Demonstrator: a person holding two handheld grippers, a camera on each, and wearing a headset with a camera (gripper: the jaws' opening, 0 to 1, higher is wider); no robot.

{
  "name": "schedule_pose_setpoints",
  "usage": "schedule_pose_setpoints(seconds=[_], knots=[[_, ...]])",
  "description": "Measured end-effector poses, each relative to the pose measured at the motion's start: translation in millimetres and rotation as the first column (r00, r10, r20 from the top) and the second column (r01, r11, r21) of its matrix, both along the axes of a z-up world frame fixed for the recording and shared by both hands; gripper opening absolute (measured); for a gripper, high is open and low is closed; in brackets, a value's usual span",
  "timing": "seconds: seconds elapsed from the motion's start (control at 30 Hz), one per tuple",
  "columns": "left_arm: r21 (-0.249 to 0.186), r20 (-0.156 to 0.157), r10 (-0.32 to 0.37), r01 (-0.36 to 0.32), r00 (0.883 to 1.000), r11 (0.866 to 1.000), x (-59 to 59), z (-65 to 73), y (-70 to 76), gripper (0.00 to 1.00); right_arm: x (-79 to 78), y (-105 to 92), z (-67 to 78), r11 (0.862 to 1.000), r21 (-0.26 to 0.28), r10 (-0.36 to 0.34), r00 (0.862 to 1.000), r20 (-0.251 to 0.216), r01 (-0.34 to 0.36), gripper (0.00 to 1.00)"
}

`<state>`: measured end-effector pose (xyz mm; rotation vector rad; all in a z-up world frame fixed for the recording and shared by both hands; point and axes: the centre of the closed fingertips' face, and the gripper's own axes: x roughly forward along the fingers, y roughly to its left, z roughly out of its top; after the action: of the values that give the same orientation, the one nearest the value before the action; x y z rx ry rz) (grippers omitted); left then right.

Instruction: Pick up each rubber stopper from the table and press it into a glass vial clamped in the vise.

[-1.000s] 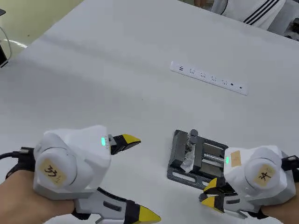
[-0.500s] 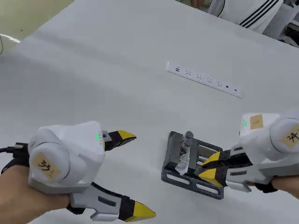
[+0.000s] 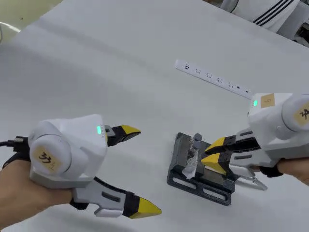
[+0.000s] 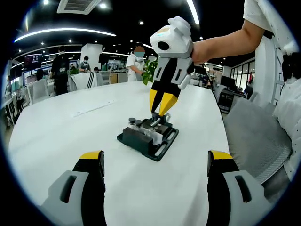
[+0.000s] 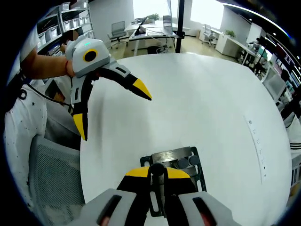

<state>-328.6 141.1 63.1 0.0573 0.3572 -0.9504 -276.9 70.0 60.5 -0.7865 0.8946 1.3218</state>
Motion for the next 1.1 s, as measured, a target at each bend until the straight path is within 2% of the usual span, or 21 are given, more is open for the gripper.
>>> schedule_pose_setpoints(seconds=[0.57,1.1], knots=[[-0.020,-0.002,0.022,-0.022,1.000,1.000,5.7,-2.2,2.7,0.91,6.2,0.5,-21.8,0.999,-0.044,0.008,0.999,-0.037,-0.010,0.05],[-0.027,-0.009,0.027,-0.027,1.000,0.999,6.6,-4.9,2.5,0.90,5.9,-1.5,-29.6,0.998,-0.063,0.015,0.999,-0.051,-0.019,0.05]])
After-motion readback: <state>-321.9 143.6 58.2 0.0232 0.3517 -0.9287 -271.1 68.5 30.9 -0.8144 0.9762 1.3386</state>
